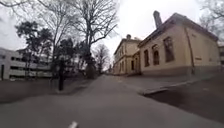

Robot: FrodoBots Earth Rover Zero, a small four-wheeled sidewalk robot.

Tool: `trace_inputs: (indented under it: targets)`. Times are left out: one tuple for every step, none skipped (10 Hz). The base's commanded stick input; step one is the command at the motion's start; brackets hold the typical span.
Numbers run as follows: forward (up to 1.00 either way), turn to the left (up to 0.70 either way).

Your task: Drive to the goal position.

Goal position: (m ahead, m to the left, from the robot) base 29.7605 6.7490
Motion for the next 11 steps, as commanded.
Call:
trace_inputs:
  targets:
    - [1.0,0.01]
    - [1.0,0.01]
    - [1.0,0.01]
    - [1.0,0.01]
    - [1.0,0.01]
    - [1.0,0.01]
    - [1.0,0.01]
    - [1.0,0.01]
    - [1.0,0.01]
    - [1.0,0.01]
    - [1.0,0.01]
